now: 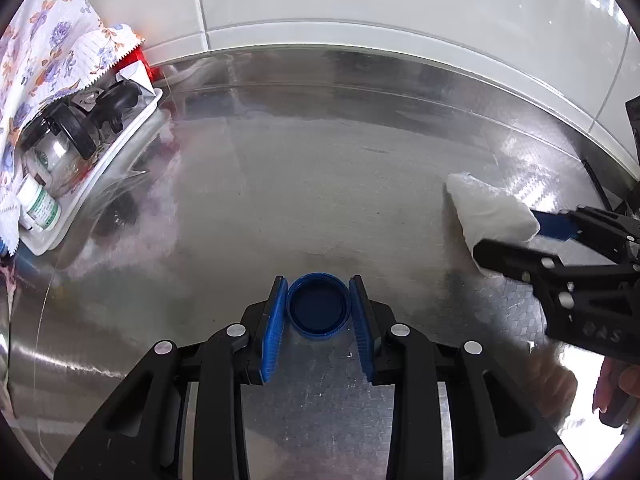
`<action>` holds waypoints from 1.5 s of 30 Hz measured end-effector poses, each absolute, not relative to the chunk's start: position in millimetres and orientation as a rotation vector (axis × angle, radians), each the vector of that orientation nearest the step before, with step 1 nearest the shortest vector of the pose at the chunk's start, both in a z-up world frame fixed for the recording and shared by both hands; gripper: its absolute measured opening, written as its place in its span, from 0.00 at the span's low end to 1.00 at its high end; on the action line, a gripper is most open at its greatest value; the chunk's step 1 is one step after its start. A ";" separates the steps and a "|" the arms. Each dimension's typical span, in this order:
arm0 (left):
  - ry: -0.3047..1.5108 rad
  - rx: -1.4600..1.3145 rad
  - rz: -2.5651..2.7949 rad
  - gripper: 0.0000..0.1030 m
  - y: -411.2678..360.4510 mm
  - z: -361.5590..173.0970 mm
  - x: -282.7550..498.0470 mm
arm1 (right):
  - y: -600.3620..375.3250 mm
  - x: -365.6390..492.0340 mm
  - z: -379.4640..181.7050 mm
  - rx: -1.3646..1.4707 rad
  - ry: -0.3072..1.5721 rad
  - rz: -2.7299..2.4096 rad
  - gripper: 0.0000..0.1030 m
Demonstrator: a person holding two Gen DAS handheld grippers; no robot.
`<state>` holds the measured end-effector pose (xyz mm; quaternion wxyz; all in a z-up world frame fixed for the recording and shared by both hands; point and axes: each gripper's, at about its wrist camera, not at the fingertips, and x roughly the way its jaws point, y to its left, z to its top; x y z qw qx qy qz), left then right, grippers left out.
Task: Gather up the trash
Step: 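Grasp the blue bottle cap with the left tool while the right tool grasps the white tissue, then carry the cap and tissue over the yellow bin and open both tools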
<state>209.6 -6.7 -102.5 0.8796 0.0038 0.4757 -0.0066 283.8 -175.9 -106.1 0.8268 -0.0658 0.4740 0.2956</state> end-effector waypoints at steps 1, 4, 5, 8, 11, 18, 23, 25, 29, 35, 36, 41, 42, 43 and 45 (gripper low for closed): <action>0.992 0.008 -0.015 0.31 -6.4 -102.8 209.5 | -175.5 282.5 -105.8 -0.141 1.003 0.629 0.38; 0.996 0.003 -0.010 0.31 -1.3 -103.6 211.0 | -174.3 277.4 -101.7 -0.133 0.990 0.629 0.35; 0.997 -0.001 -0.010 0.31 0.4 -103.5 210.0 | -174.1 276.0 -100.4 -0.127 0.990 0.631 0.35; 1.003 -0.002 -0.014 0.31 4.8 -103.4 205.1 | -172.8 269.3 -94.9 -0.121 0.979 0.628 0.35; 1.006 -0.005 -0.021 0.31 9.7 -102.5 196.4 | -172.6 261.1 -89.3 -0.106 0.975 0.623 0.35; 0.995 0.017 -0.062 0.31 18.8 -92.1 165.2 | -174.7 225.4 -77.5 -0.066 0.968 0.587 0.35; 0.976 0.060 -0.112 0.31 21.9 -81.2 133.7 | -178.5 184.9 -68.1 -0.026 0.953 0.536 0.35; 0.969 0.076 -0.133 0.31 22.4 -77.9 121.5 | -179.4 168.5 -64.6 -0.014 0.945 0.514 0.35; 0.953 0.114 -0.179 0.31 21.7 -69.6 94.1 | -182.1 132.9 -57.1 0.012 0.930 0.475 0.35; 0.937 0.143 -0.224 0.31 17.5 -60.8 58.8 | -189.0 81.9 -45.3 0.030 0.919 0.437 0.35; 0.934 0.143 -0.229 0.31 17.0 -60.1 53.8 | -190.8 75.1 -43.9 0.031 0.917 0.433 0.35; 0.924 0.135 -0.240 0.31 12.4 -57.3 26.1 | -203.6 37.9 -35.0 0.040 0.909 0.424 0.35; 0.922 0.132 -0.240 0.31 11.3 -56.5 20.3 | -205.7 31.4 -34.1 0.041 0.908 0.425 0.35; 0.919 0.131 -0.240 0.31 9.8 -55.7 12.1 | -208.8 22.2 -33.3 0.041 0.907 0.427 0.35; 0.916 0.137 -0.237 0.31 6.8 -55.0 -0.3 | -212.7 7.5 -32.9 0.037 0.906 0.432 0.35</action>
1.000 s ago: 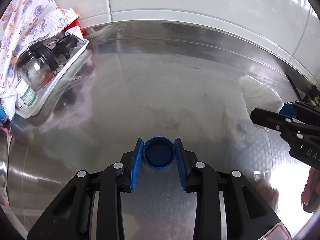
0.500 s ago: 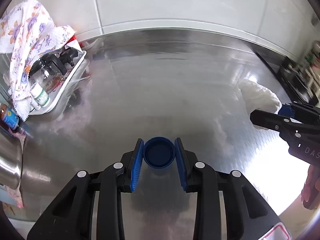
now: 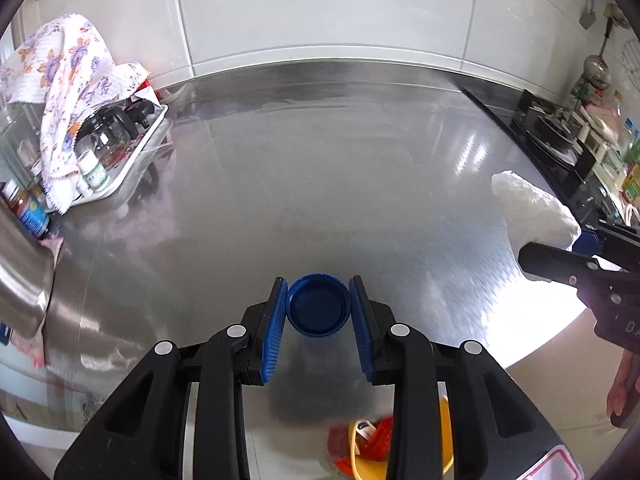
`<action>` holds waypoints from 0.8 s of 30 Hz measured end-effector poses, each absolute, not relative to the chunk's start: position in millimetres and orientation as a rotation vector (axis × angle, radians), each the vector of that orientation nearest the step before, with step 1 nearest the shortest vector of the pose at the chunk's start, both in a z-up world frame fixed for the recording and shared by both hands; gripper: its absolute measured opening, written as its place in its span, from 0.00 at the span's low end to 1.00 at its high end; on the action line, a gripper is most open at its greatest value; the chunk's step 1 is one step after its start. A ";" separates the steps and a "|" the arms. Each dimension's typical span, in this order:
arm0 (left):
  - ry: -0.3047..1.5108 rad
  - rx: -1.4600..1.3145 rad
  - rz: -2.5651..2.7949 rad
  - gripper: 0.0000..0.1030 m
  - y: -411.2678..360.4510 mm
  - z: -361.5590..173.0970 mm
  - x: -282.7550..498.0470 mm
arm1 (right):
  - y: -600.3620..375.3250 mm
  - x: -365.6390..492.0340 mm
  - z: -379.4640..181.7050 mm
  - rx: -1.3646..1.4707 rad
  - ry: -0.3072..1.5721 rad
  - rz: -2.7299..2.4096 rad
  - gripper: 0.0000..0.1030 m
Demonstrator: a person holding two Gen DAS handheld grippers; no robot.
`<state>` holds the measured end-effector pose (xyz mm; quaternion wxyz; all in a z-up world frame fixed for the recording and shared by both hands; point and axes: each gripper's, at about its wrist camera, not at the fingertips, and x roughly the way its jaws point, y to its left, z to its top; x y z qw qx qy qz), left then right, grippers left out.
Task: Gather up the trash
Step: 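Carry the cap and tissue over the yellow bin and open both tools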
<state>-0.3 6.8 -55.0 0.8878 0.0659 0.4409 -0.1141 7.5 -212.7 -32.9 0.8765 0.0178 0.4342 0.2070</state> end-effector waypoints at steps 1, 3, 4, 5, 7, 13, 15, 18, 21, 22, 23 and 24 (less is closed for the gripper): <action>0.917 0.137 -0.236 0.31 5.5 -55.0 -7.1 | -215.2 -2.7 -32.6 0.034 0.906 0.435 0.35; 0.920 0.137 -0.232 0.31 1.9 -54.5 -23.9 | -218.7 -17.2 -32.2 0.032 0.906 0.438 0.35; 0.922 0.136 -0.234 0.31 0.4 -54.3 -29.8 | -221.9 -27.8 -31.7 0.030 0.904 0.437 0.35; 0.923 0.140 -0.237 0.31 -2.8 -54.0 -40.0 | -224.2 -36.7 -30.9 0.029 0.903 0.436 0.35; 0.921 0.151 -0.241 0.31 -7.4 -52.9 -55.0 | -229.2 -55.7 -29.3 0.028 0.900 0.434 0.35; 0.911 0.163 -0.256 0.31 -16.0 -47.4 -103.9 | -241.9 -108.9 -24.7 0.030 0.888 0.432 0.35; 0.913 0.172 -0.257 0.31 -17.3 -47.6 -117.6 | -245.5 -125.1 -25.5 0.040 0.889 0.433 0.35; 0.930 0.183 -0.255 0.31 -17.5 -52.2 -138.1 | -247.8 -146.2 -31.4 0.050 0.905 0.442 0.35; 0.959 0.193 -0.258 0.31 -18.1 -60.8 -154.3 | -249.1 -163.8 -40.7 0.052 0.928 0.454 0.35; 0.972 0.202 -0.261 0.31 -19.8 -64.6 -159.9 | -249.5 -167.4 -43.1 0.053 0.935 0.456 0.35; 0.991 0.218 -0.267 0.31 -21.2 -70.8 -164.7 | -250.3 -172.1 -46.4 0.057 0.945 0.458 0.35; 1.002 0.226 -0.271 0.31 -22.5 -74.5 -168.0 | -251.8 -177.6 -51.3 0.062 0.957 0.460 0.35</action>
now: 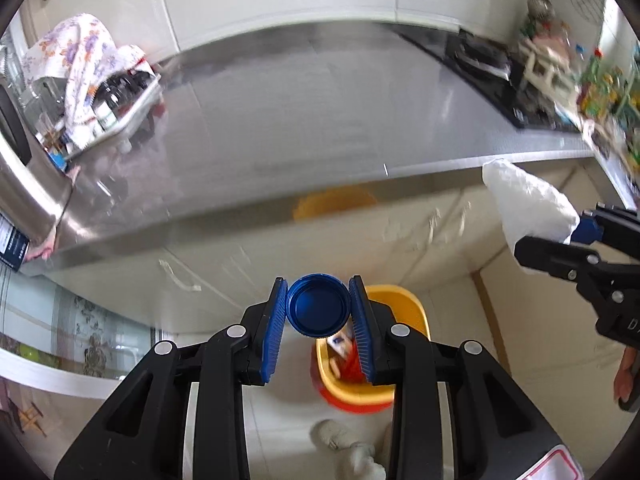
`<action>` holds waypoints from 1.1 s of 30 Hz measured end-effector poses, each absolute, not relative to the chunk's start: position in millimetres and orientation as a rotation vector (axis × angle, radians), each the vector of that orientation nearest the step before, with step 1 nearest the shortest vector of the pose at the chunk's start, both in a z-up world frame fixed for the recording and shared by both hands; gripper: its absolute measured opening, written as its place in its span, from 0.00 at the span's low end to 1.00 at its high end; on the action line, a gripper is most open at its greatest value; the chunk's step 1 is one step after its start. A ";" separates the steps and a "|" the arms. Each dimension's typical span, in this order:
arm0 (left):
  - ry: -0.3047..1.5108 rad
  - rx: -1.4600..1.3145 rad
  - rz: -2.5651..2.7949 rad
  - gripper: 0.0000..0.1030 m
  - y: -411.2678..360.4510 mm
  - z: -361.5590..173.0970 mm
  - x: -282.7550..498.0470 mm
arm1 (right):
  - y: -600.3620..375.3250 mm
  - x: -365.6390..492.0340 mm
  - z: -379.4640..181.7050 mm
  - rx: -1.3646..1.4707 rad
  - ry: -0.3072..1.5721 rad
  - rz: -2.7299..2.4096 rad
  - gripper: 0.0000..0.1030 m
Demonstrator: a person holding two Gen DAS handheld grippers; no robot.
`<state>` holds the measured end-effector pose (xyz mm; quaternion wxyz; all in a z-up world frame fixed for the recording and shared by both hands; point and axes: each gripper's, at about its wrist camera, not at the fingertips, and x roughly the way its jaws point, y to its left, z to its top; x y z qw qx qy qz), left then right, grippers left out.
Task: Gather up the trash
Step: 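Carry the cap and tissue over the yellow bin and open both tools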
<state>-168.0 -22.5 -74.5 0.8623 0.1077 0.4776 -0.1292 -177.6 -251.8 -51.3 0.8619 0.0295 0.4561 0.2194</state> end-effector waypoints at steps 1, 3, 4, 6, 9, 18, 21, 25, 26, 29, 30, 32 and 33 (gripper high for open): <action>1.015 0.237 -0.279 0.31 -23.4 -79.8 -170.6 | -252.7 -180.2 -54.8 0.067 0.966 0.462 0.35; 1.042 0.252 -0.300 0.31 -24.2 -91.8 -173.7 | -254.5 -187.0 -65.5 0.079 0.989 0.469 0.35; 1.055 0.260 -0.309 0.31 -25.4 -98.0 -175.3 | -254.2 -188.7 -72.5 0.080 1.005 0.471 0.35; 1.091 0.274 -0.334 0.31 -26.2 -115.8 -175.2 | -254.7 -192.7 -91.4 0.086 1.045 0.472 0.35; 1.145 0.289 -0.374 0.31 -26.9 -146.8 -173.8 | -254.7 -193.8 -118.9 0.089 1.099 0.468 0.35; 1.280 0.358 -0.484 0.31 -39.5 -262.9 -153.1 | -249.1 -182.9 -232.9 0.114 1.273 0.511 0.35; 1.318 0.385 -0.506 0.31 -51.4 -299.7 -148.9 | -244.7 -177.5 -269.5 0.110 1.319 0.526 0.35; 1.356 0.420 -0.528 0.31 -60.3 -337.2 -145.9 | -240.7 -172.7 -316.2 0.091 1.386 0.533 0.35; 1.364 0.431 -0.530 0.31 -62.3 -345.8 -145.7 | -239.6 -172.1 -323.7 0.082 1.397 0.536 0.35; 1.383 0.452 -0.537 0.31 -65.9 -364.3 -143.4 | -235.7 -171.2 -344.8 0.066 1.428 0.557 0.35; 1.388 0.456 -0.541 0.31 -65.4 -366.9 -142.8 | -234.4 -170.3 -350.6 0.061 1.436 0.561 0.35; 1.395 0.472 -0.546 0.31 -67.0 -374.6 -140.5 | -233.7 -169.5 -357.2 0.057 1.444 0.564 0.35; 1.398 0.479 -0.547 0.31 -68.0 -377.1 -139.5 | -233.3 -168.0 -361.5 0.061 1.450 0.567 0.35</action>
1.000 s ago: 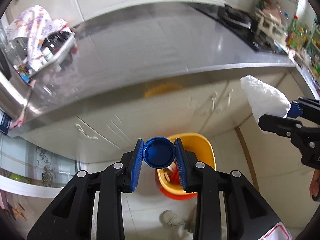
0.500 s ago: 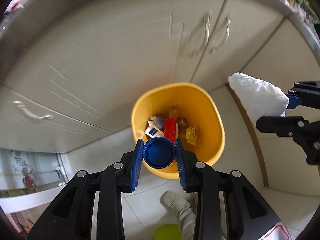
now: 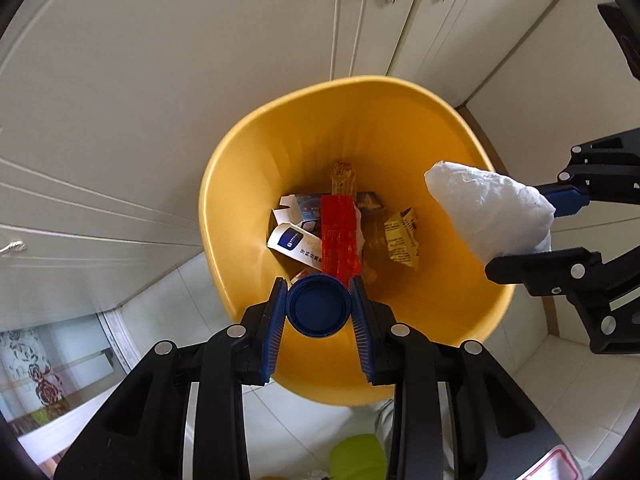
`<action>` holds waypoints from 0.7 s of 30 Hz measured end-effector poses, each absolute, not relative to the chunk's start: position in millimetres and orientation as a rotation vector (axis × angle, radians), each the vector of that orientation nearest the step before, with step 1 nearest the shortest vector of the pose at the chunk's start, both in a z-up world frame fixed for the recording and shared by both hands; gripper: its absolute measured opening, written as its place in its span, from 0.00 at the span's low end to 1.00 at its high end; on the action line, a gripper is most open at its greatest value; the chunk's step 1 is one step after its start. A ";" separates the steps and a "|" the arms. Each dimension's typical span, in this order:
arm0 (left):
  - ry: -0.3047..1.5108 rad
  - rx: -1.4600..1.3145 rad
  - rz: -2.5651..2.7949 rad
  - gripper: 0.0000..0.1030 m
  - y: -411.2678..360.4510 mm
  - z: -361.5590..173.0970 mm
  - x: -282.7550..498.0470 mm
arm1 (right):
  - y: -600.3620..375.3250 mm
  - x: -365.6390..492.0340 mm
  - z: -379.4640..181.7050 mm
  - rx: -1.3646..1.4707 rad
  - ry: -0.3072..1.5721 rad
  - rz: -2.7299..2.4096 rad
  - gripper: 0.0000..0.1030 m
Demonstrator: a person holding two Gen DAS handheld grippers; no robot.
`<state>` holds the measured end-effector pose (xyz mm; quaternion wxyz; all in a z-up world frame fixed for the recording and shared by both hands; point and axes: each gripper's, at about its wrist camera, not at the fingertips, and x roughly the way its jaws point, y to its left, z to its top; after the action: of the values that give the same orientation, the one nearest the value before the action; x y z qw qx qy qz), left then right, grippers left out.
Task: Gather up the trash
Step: 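Carry the cap and tissue over the yellow bin and open both tools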
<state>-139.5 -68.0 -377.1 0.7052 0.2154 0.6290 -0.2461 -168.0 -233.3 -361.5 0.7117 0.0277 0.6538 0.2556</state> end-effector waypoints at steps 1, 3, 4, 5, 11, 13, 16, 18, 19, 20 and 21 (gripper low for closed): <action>1.401 0.482 -0.548 0.31 -68.8 -379.6 -137.6 | -230.0 -164.4 -363.4 0.060 1.452 0.567 0.35; 1.408 0.483 -0.548 0.31 -69.1 -385.5 -132.6 | -230.2 -161.5 -367.2 0.064 1.456 0.571 0.35; 1.412 0.482 -0.546 0.31 -69.6 -388.0 -130.3 | -229.9 -158.0 -369.3 0.067 1.458 0.572 0.35; 1.417 0.479 -0.544 0.31 -69.9 -391.3 -129.2 | -230.8 -154.5 -370.5 0.067 1.460 0.573 0.35; 1.435 0.471 -0.540 0.31 -74.1 -399.0 -124.5 | -233.1 -144.2 -379.0 0.079 1.468 0.572 0.35; 1.438 0.464 -0.540 0.31 -74.6 -400.8 -124.1 | -233.2 -142.9 -379.6 0.081 1.468 0.572 0.35; 1.440 0.457 -0.539 0.31 -73.5 -398.5 -123.3 | -235.4 -141.7 -378.9 0.085 1.468 0.574 0.35; 1.439 0.449 -0.538 0.31 -73.3 -398.1 -122.1 | -235.3 -140.7 -379.9 0.087 1.467 0.574 0.35; 1.439 0.447 -0.538 0.31 -73.0 -397.2 -121.8 | -236.3 -140.7 -377.7 0.090 1.468 0.580 0.35; 1.438 0.447 -0.536 0.31 -72.7 -396.7 -121.2 | -236.0 -140.7 -377.3 0.091 1.469 0.581 0.37; 1.437 0.447 -0.531 0.33 -72.4 -396.2 -120.9 | -236.6 -141.3 -376.8 0.097 1.470 0.584 0.40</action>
<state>-120.9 -72.4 -396.2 0.6981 0.2005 0.6448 -0.2381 -141.3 -236.6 -376.8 0.7023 0.0436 0.6604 0.2622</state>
